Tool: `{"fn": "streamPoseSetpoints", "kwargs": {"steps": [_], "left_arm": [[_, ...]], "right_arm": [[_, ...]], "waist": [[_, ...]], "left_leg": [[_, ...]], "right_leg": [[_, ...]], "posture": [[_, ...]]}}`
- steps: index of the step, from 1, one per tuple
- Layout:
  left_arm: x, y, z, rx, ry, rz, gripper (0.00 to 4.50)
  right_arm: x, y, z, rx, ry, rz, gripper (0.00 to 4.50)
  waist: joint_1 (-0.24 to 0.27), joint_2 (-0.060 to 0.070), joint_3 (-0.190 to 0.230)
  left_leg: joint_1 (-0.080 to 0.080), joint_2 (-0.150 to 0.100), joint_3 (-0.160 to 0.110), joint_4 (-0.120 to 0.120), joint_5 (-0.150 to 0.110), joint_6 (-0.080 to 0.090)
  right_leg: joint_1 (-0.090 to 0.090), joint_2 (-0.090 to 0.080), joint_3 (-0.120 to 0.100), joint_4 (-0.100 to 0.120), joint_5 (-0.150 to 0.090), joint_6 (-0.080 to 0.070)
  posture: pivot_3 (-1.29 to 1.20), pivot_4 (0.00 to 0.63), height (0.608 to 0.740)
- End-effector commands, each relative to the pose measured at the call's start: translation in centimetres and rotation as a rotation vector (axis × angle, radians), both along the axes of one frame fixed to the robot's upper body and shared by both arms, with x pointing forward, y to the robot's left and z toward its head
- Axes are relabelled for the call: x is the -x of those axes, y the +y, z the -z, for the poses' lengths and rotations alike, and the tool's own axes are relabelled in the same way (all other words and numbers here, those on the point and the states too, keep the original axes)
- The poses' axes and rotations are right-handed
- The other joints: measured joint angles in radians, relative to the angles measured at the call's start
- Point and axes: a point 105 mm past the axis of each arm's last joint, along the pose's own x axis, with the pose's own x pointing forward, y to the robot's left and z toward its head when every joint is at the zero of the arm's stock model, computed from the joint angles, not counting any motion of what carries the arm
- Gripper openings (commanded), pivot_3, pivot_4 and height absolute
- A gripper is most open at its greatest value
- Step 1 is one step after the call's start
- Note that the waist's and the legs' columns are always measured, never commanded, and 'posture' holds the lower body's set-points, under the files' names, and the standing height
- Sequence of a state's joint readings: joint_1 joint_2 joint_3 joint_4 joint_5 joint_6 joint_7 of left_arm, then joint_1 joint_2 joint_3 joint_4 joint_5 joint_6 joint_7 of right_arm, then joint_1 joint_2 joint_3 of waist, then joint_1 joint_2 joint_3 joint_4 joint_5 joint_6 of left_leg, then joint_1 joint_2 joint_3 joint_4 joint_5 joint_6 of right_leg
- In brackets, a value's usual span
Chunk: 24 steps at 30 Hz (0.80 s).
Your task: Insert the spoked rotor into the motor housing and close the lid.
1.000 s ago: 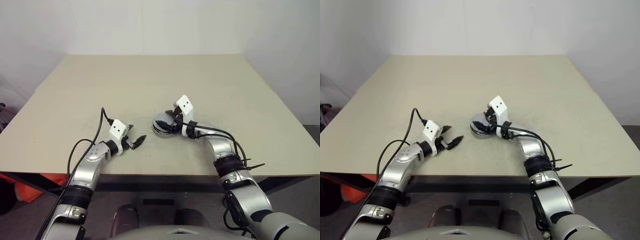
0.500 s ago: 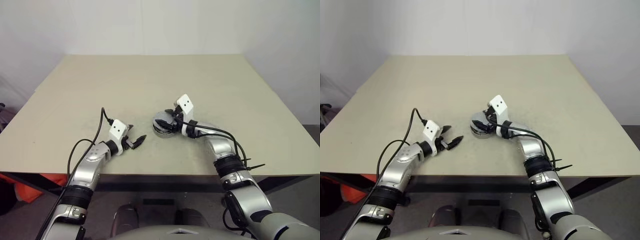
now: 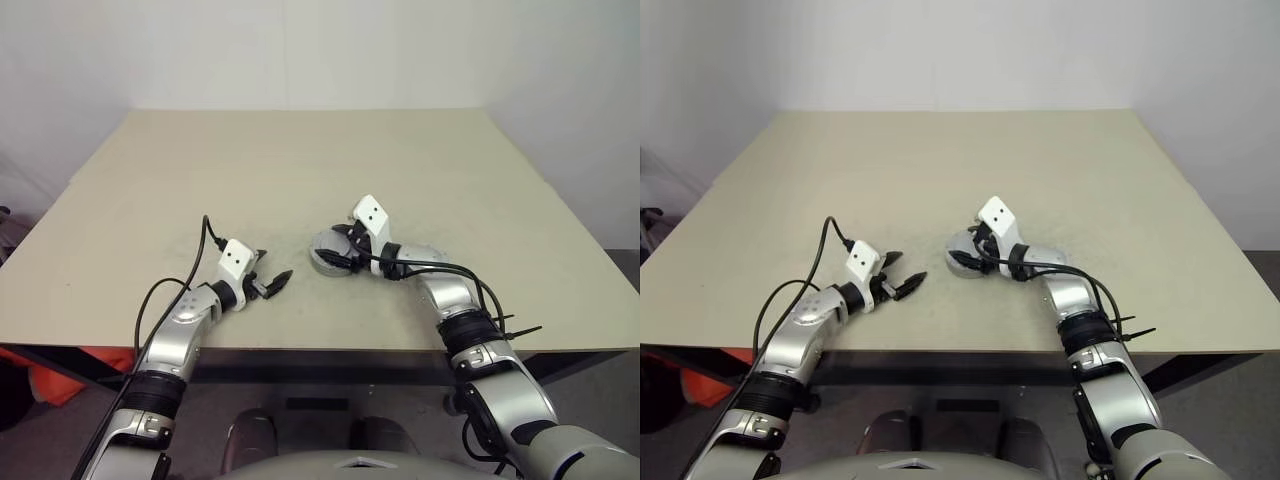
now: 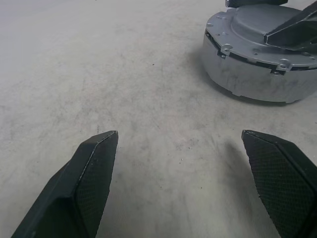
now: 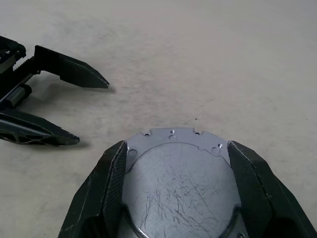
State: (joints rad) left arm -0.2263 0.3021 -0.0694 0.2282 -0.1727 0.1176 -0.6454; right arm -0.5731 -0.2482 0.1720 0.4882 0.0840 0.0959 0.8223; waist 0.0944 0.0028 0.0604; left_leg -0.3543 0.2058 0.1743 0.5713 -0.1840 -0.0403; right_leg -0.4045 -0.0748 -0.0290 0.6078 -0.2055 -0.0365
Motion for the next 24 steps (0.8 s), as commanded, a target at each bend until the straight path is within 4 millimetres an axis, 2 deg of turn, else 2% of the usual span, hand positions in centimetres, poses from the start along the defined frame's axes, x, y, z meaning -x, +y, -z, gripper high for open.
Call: {"fn": "streamPoseSetpoints", "kwargs": {"steps": [1,7,14,22,24], "left_arm": [[-0.3,0.1,-1.2,0.004,-0.047,-0.001,4.25],[-0.3,0.1,-1.2,0.005,-0.046,-0.004,4.25],[-0.4,0.1,-1.2,0.008,-0.046,-0.007,4.25],[-0.5,-0.1,-1.2,0.012,-0.045,-0.007,4.25],[-0.5,-0.1,-1.3,0.010,-0.045,-0.007,4.25]], "right_arm": [[-0.6,0.2,-1.5,0.005,-0.066,0.010,3.12],[-0.1,0.0,-0.1,0.041,-0.014,-0.013,3.12],[1.7,-0.9,3.2,0.108,0.129,-0.072,3.12],[-0.3,-1.7,4.2,0.130,0.114,0.095,3.12],[-0.4,-1.6,4.3,0.130,0.108,0.093,3.12]], "waist": [[0.000,0.000,0.000],[0.000,0.000,0.000],[0.003,0.000,-0.001],[-0.003,-0.002,-0.004],[-0.002,-0.002,-0.004]], "left_leg": [[0.000,0.000,0.000,0.000,0.000,0.000],[0.000,0.000,0.000,0.001,0.000,0.000],[0.001,0.000,0.000,0.001,-0.002,0.003],[0.009,0.000,0.000,0.001,-0.002,0.003],[0.015,0.000,0.000,0.001,-0.002,0.003]], "right_leg": [[0.000,0.000,0.000,0.000,0.000,0.000],[0.000,0.000,0.000,0.000,0.000,0.000],[0.003,0.000,0.000,-0.001,0.000,0.000],[0.010,0.000,0.000,0.000,-0.001,0.002],[0.014,0.000,0.000,0.000,-0.005,0.008]], "posture": [[0.00,0.000,0.740],[0.00,0.000,0.740],[0.00,0.000,0.740],[0.00,0.000,0.740],[0.00,0.000,0.740]]}}
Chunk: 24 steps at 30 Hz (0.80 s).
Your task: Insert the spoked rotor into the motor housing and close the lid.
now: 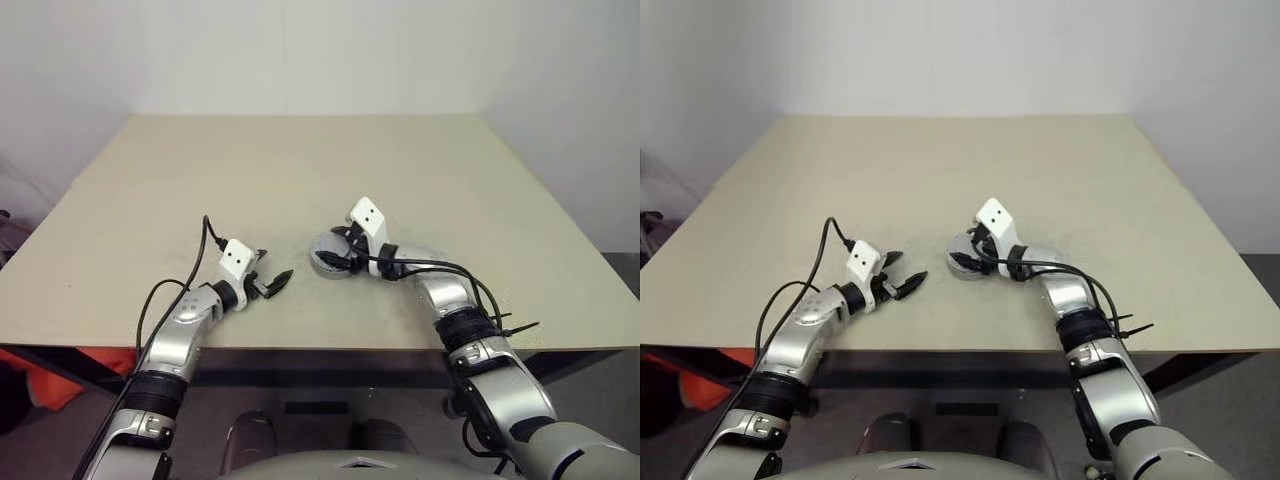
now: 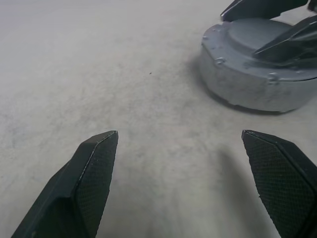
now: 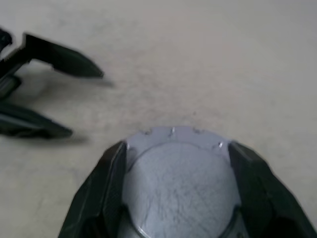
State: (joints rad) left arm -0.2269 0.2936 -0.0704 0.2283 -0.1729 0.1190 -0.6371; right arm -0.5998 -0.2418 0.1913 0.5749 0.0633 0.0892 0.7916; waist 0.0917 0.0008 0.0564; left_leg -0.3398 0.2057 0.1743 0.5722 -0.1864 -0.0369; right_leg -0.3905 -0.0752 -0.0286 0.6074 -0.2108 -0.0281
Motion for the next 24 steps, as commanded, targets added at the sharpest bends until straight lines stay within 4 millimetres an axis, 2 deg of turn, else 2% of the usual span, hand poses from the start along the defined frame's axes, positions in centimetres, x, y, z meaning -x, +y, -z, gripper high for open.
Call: {"fn": "streamPoseSetpoints", "kwargs": {"steps": [1,7,11,18,21,24], "left_arm": [[-0.5,0.1,-1.3,0.002,-0.046,-0.003,4.25],[-0.6,0.2,-1.4,0.015,-0.047,-0.020,4.25],[-1.4,0.2,-2.4,0.100,-0.029,-0.084,4.25],[-2.5,0.5,-3.9,0.205,-0.003,-0.149,4.25],[-2.7,0.0,-4.4,0.269,0.027,-0.158,4.25],[-2.8,-1.1,-4.9,0.347,0.086,-0.146,4.25]], "right_arm": [[0.1,-1.4,2.9,0.090,0.065,0.061,3.12],[0.4,-1.2,3.7,0.097,0.077,0.056,3.12],[0.4,-1.2,3.9,0.100,0.090,0.050,3.12],[1.4,-1.0,4.2,0.035,0.226,0.005,3.12],[1.8,-1.5,5.2,0.082,0.230,0.006,3.12],[1.8,-1.5,5.3,0.077,0.236,0.015,3.12]], "waist": [[0.001,0.000,0.000],[0.001,0.000,0.000],[0.001,-0.001,-0.001],[0.000,-0.002,-0.006],[-0.001,-0.004,-0.010],[-0.001,-0.004,-0.011]], "left_leg": [[0.002,0.000,0.000,0.000,0.000,0.000],[0.006,-0.001,-0.003,0.000,0.000,0.000],[0.006,-0.001,-0.003,0.000,0.000,0.000],[0.005,0.000,-0.003,0.000,0.000,0.000],[0.005,-0.001,-0.002,-0.001,0.000,0.000],[0.005,-0.001,-0.001,-0.001,-0.002,0.000]], "right_leg": [[0.002,0.000,0.000,0.000,0.000,0.000],[0.005,-0.001,0.000,-0.002,-0.001,0.001],[0.005,-0.001,0.000,-0.002,0.000,0.001],[0.005,0.000,0.000,-0.001,0.000,0.001],[0.005,0.000,0.000,-0.001,0.000,0.000],[0.005,0.000,0.000,-0.002,0.000,0.000]], "posture": [[0.00,0.000,0.740],[0.00,0.000,0.740],[0.00,0.000,0.740],[0.00,0.000,0.740],[0.00,0.000,0.740],[0.00,0.000,0.740]]}}
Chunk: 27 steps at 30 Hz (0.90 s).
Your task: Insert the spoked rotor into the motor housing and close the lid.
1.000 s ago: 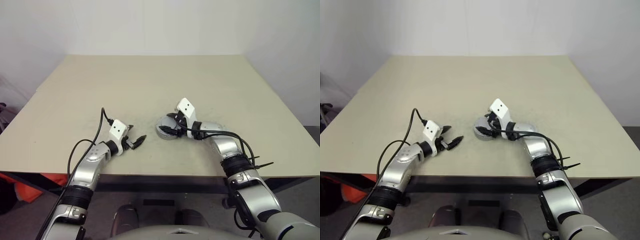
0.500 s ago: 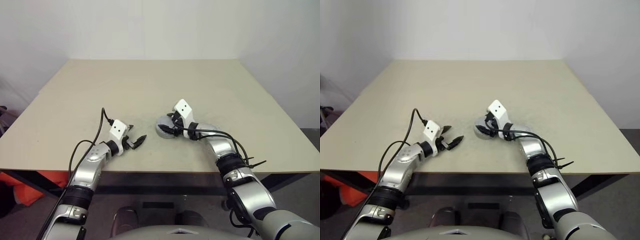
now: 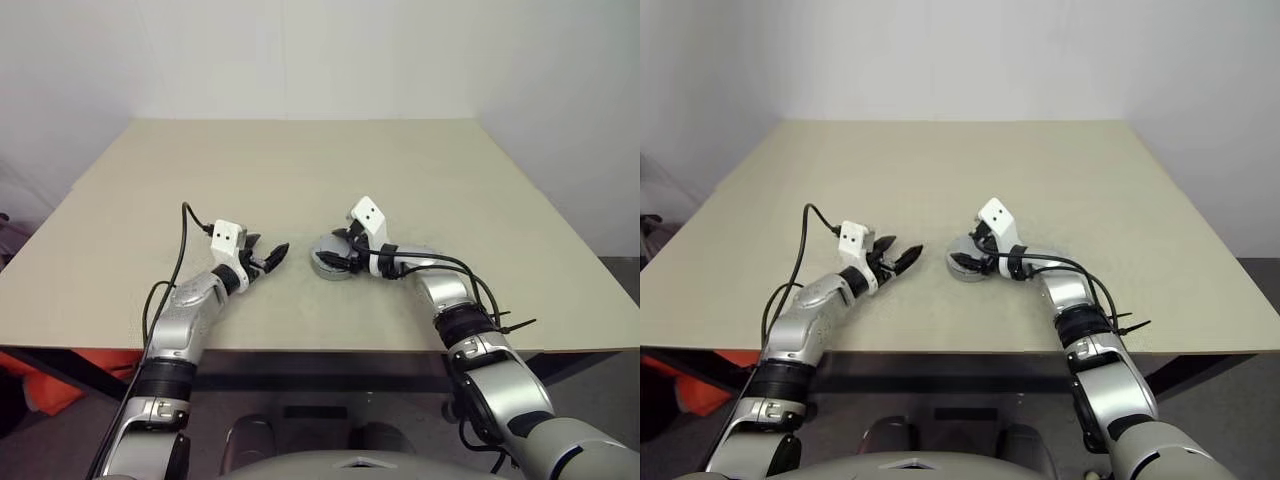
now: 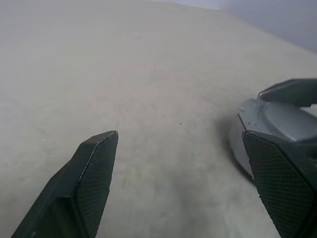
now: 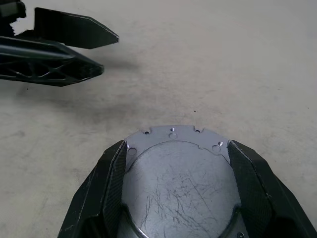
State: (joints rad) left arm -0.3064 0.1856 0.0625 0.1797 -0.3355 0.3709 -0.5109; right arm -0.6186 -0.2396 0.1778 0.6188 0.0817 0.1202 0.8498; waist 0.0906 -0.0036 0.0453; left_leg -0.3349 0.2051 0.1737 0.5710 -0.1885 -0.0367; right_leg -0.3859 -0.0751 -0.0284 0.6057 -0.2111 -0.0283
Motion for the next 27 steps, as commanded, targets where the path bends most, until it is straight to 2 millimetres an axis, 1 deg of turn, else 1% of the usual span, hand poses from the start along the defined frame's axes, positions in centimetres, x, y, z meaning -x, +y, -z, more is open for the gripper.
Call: {"fn": "streamPoseSetpoints", "kwargs": {"steps": [1,4,7,10,13,18,23,24,27], "left_arm": [[-0.6,-1.4,-2.8,0.094,-0.027,0.028,4.25],[-0.7,-2.0,-3.1,0.101,-0.017,0.041,4.25],[-0.8,-1.9,-3.1,0.089,-0.015,0.038,4.25],[-0.7,-1.4,-2.7,0.065,-0.011,0.030,4.25],[-0.7,-1.2,-2.6,0.063,-0.009,0.028,4.25],[-0.7,-1.2,-2.6,0.061,-0.009,0.025,4.25],[-0.6,-1.0,-2.6,0.057,-0.010,0.018,4.25],[-0.6,-1.0,-2.6,0.056,-0.010,0.016,4.25],[-0.6,-0.8,-2.5,0.052,-0.010,0.012,4.25]], "right_arm": [[1.6,-1.4,4.8,0.099,0.166,0.037,3.12],[1.8,-1.2,4.8,0.100,0.165,0.025,3.12],[3.0,-1.2,5.2,0.106,0.171,-0.035,3.12],[3.6,-2.0,6.3,0.152,0.164,-0.031,3.12],[3.5,-2.4,6.8,0.183,0.157,-0.012,3.12],[2.9,-2.0,7.0,0.215,0.150,0.004,3.12],[3.6,-1.9,8.2,0.270,0.180,-0.034,3.12],[3.6,-1.8,8.2,0.266,0.180,-0.033,3.12],[2.7,-1.4,6.6,0.165,0.173,-0.003,3.12]], "waist": [[0.000,0.000,0.000],[0.000,0.000,0.000],[0.001,0.001,0.000],[0.004,0.000,-0.001],[0.003,-0.003,-0.007],[0.000,-0.004,-0.007],[-0.004,-0.003,-0.008],[-0.005,-0.003,-0.009],[-0.013,-0.003,-0.009]], "left_leg": [[0.000,0.000,0.000,0.000,0.000,0.000],[0.000,0.000,0.000,0.000,0.000,0.000],[0.000,0.000,0.000,0.000,0.000,0.000],[-0.001,-0.001,-0.001,-0.001,0.000,0.001],[-0.002,-0.001,0.000,-0.004,-0.003,0.001],[0.000,-0.001,0.000,-0.004,-0.004,0.000],[0.003,-0.001,-0.002,-0.004,-0.004,0.000],[0.003,-0.001,-0.003,-0.004,-0.004,0.000],[0.004,-0.001,-0.005,-0.005,-0.004,0.000]], "right_leg": [[0.000,0.000,0.000,0.000,0.000,0.000],[0.000,0.000,0.000,0.000,0.000,0.001],[0.000,0.000,0.000,-0.001,-0.001,0.002],[0.000,0.000,0.000,-0.003,-0.002,0.003],[0.000,0.000,0.001,-0.005,-0.003,0.003],[0.001,0.000,0.000,-0.005,-0.005,0.003],[0.002,0.000,0.000,-0.005,-0.006,0.004],[0.002,0.000,0.000,-0.006,-0.006,0.004],[0.003,0.000,-0.001,-0.010,-0.006,0.005]], "posture": [[0.00,0.000,0.740],[0.00,0.000,0.740],[0.00,0.000,0.740],[0.00,0.000,0.740],[0.00,0.000,0.740],[0.00,0.000,0.740],[0.00,0.000,0.740],[0.00,0.000,0.740],[0.00,0.000,0.740]]}}
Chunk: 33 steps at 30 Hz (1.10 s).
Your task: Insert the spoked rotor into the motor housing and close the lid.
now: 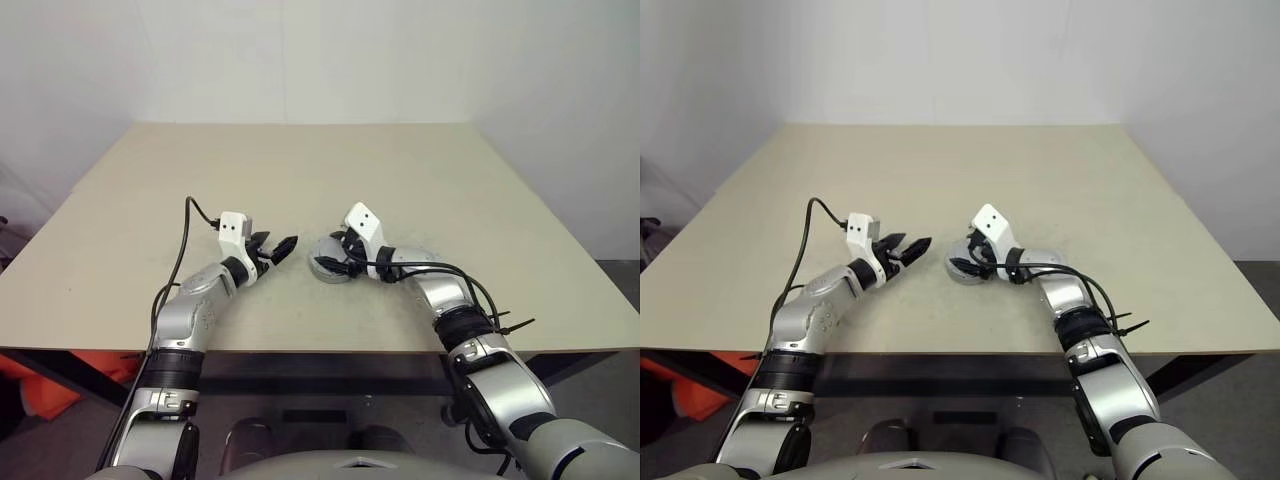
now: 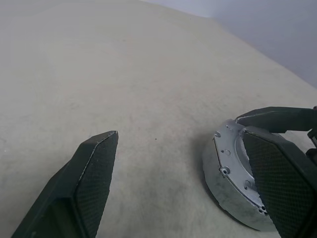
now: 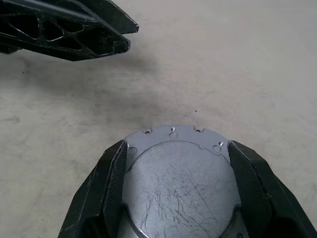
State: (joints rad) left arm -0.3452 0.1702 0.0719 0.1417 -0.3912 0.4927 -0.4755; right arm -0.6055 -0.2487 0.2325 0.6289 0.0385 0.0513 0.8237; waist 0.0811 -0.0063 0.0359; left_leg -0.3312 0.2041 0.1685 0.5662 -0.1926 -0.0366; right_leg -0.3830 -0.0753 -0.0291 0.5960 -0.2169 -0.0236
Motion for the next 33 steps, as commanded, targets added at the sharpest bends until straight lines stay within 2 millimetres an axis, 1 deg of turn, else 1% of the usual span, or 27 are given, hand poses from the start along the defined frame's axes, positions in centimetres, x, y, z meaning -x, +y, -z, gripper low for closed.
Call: {"fn": "streamPoseSetpoints", "kwargs": {"steps": [1,3,6,9,10,12,15,22,28,33], "left_arm": [[-0.1,0.2,-1.5,-0.009,-0.061,-0.003,4.25],[-0.1,0.2,-1.4,-0.015,-0.062,-0.002,4.25],[0.0,0.2,-1.2,-0.019,-0.063,0.000,4.25],[0.0,0.2,-1.2,-0.022,-0.064,0.001,4.25],[0.0,0.2,-1.2,-0.023,-0.065,0.001,4.25],[0.0,0.2,-1.2,-0.026,-0.065,0.003,4.25],[0.0,0.2,-1.1,-0.029,-0.065,0.003,4.25],[0.0,0.3,-0.9,-0.034,-0.064,0.000,4.25],[0.0,0.4,-0.8,-0.035,-0.062,-0.004,4.25],[0.0,0.4,-0.8,-0.036,-0.063,-0.006,4.25]], "right_arm": [[2.0,-1.6,5.2,0.067,0.214,0.040,3.12],[1.7,-1.6,4.3,0.028,0.201,0.042,3.12],[1.5,-1.2,2.6,-0.033,0.166,0.022,3.12],[1.5,-0.8,1.3,-0.078,0.141,0.010,3.12],[1.4,-0.7,0.8,-0.094,0.129,0.007,3.12],[1.4,-0.5,0.2,-0.114,0.113,0.002,3.12],[1.5,-0.2,-0.1,-0.107,0.097,-0.002,3.12],[1.7,0.2,-0.5,-0.108,0.076,-0.024,3.12],[2.0,0.3,-0.2,-0.066,0.060,-0.043,3.12],[1.6,0.5,0.4,-0.044,0.065,-0.014,3.12]], "waist": [[-0.006,0.001,0.000],[-0.011,0.000,0.000],[-0.011,-0.001,0.000],[-0.012,0.000,0.000],[-0.012,0.000,0.000],[-0.012,0.000,0.000],[-0.013,0.000,0.000],[-0.012,0.001,0.001],[-0.012,0.001,0.002],[-0.013,0.001,0.002]], "left_leg": [[-0.001,0.000,-0.002,-0.001,0.000,0.000],[-0.003,0.000,-0.004,-0.003,0.000,0.000],[-0.004,-0.001,-0.003,-0.003,0.000,0.000],[-0.008,0.000,-0.002,-0.005,-0.001,0.001],[-0.010,0.000,0.002,-0.005,-0.001,0.001],[-0.014,0.001,0.003,-0.005,-0.002,0.000],[-0.019,0.001,0.004,-0.005,-0.003,0.001],[-0.018,0.001,0.005,-0.005,-0.003,0.001],[-0.019,0.001,0.005,-0.005,-0.003,0.001],[-0.018,0.001,0.005,-0.005,-0.003,0.001]], "right_leg": [[0.001,0.000,-0.001,-0.003,0.000,0.000],[0.001,0.000,-0.001,-0.008,0.000,0.000],[0.002,0.000,0.000,-0.008,0.000,0.000],[-0.002,0.000,-0.001,-0.008,0.001,-0.001],[-0.004,0.001,-0.001,-0.007,0.005,-0.008],[-0.007,0.002,-0.002,-0.007,0.005,-0.009],[-0.012,0.002,-0.002,-0.007,0.005,-0.009],[-0.012,0.001,-0.002,-0.007,0.005,-0.009],[-0.012,0.001,-0.002,-0.007,0.005,-0.009],[-0.012,0.001,-0.002,-0.007,0.005,-0.009]], "posture": [[0.00,0.000,0.740],[0.00,0.000,0.740],[0.00,0.000,0.740],[0.00,0.000,0.740],[0.00,0.000,0.740],[0.00,0.000,0.740],[0.00,0.000,0.740],[0.00,0.000,0.740],[0.00,0.000,0.740],[0.00,0.000,0.740]]}}
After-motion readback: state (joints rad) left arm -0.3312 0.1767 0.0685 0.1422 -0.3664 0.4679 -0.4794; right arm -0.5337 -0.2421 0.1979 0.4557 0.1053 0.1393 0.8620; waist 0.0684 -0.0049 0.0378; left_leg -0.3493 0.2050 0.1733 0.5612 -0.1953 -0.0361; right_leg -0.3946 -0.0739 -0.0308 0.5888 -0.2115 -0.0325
